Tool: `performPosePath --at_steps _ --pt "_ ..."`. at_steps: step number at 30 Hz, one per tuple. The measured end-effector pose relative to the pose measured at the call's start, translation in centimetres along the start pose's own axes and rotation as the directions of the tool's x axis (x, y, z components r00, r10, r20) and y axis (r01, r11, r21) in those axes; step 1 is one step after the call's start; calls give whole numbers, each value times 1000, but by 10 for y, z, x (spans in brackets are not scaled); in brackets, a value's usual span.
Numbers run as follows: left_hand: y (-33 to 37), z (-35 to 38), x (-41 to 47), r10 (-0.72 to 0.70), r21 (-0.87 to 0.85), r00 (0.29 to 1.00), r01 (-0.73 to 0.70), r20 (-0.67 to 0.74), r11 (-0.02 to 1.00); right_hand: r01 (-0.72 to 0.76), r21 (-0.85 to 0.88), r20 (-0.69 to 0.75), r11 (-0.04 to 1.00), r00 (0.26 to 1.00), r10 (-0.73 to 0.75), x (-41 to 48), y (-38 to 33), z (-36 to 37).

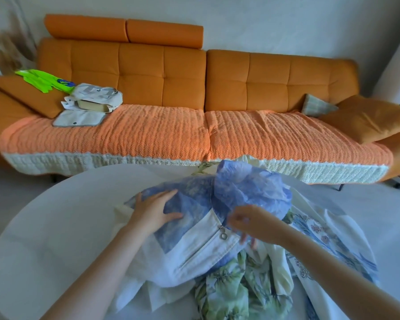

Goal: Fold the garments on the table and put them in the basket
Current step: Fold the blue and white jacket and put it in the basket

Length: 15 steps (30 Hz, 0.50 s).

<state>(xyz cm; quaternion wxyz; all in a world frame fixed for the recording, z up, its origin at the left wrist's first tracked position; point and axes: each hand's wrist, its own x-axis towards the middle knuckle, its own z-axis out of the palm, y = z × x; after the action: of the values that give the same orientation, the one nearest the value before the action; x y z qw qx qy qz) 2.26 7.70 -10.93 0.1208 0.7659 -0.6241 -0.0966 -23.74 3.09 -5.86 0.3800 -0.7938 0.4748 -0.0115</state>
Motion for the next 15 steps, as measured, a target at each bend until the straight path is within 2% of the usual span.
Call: performPosePath --at_steps 1,2,3,4,5,6,7,8,9,10,11,12,13,14,15 --pt "4 4 5 -15 5 999 15 -30 1000 -178 22 162 984 972 172 -2 9 1" --pt "6 8 7 -16 30 992 20 -126 999 -304 10 254 953 922 291 -3 20 2" --pt "10 5 1 -28 11 979 31 -202 999 -361 -4 257 933 901 350 -2 30 5" --pt "10 7 -4 -37 11 959 42 -280 999 -370 -8 197 929 910 364 1 39 7" --pt "11 6 -4 -82 -104 948 52 -309 993 -352 16 112 936 931 348 6 46 12" --pt "8 2 -8 -166 -291 935 72 -313 954 -297 110 14 948 955 298 11 52 19" --pt "12 -8 -3 -213 -438 922 54 -324 897 -210 277 -77 938 968 239 15 55 25" --pt "18 -17 -1 -344 -579 882 102 -324 809 -97 435 -172 895 967 189 18 53 29" --pt "10 -24 -1 -462 -682 816 117 -349 722 29 523 -259 852 958 126 21 50 31" --pt "-1 -31 -4 -591 -823 725 60 -353 565 138 556 -317 819 947 56 23 45 30" --pt "-2 -43 1 -607 -957 746 -144 -273 253 251 604 -357 756 934 -25 24 39 28" --pt "-10 -49 4 -626 -922 688 -182 -367 341 340 659 -378 671 921 -95 26 32 23" --pt "-15 -59 -8 -671 -988 725 -95 -154 124 413 693 -407 591 901 -151 29 27 17" --pt "-1 -58 -17 -635 -997 772 23 -33 80 452 708 -431 542 885 -175 33 24 11" --pt "-4 -48 -7 -634 -987 756 118 163 -112 440 714 -429 544 890 -157 38 21 8"
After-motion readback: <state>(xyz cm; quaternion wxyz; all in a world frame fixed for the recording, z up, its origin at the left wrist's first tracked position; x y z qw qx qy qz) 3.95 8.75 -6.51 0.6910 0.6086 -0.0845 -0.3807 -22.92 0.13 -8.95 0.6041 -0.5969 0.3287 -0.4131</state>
